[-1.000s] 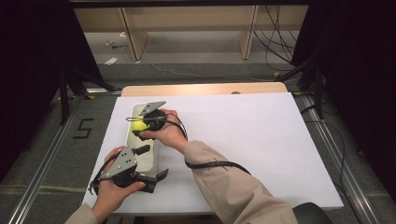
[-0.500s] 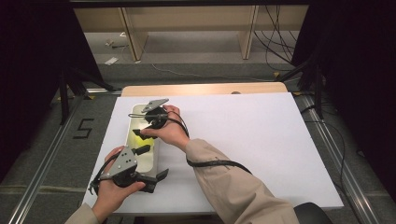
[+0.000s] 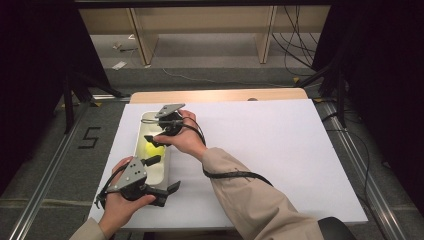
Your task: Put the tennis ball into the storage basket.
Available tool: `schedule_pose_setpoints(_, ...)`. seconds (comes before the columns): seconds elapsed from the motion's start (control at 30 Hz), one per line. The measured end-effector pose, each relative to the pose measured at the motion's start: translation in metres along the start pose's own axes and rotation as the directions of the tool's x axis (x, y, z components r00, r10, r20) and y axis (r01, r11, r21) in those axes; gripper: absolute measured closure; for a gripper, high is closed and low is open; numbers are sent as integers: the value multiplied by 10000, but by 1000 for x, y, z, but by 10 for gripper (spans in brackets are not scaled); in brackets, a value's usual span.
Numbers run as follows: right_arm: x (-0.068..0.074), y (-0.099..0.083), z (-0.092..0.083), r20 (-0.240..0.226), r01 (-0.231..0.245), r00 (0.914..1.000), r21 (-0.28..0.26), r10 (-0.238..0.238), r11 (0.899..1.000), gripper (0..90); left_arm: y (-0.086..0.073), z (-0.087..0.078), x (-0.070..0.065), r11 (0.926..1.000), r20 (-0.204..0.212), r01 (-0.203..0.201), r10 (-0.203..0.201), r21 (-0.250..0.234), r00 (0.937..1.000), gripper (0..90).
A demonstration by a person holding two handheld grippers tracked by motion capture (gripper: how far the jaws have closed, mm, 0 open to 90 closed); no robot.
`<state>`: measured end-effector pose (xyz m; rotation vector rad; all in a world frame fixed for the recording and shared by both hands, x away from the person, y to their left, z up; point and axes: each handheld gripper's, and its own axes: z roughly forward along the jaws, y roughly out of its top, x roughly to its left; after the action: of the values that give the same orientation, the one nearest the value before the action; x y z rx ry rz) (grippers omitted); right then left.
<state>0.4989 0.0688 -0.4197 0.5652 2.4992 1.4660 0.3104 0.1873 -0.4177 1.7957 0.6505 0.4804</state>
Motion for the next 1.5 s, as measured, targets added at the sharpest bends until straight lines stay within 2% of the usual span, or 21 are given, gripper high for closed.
schedule_pose_setpoints(0.6, -16, -8, -36, 389, -163, 9991, -441, 180, 9989, 160, 0, 0, 0, 10000, -20, 0, 0, 23, 10000, 3)
schedule_pose_setpoints(0.97, -28, -17, -58, 758, -285, 9966, -450, 319, 9986, 163, 0, 1, 0, 10000, -20, 49, -49, 26, 10000, 3)
schedule_pose_setpoints(1.5, -37, -28, -83, 1019, -398, 9938, -416, 438, 9983, 168, 0, 1, 0, 10000, -46, 65, -65, 16, 10000, 3)
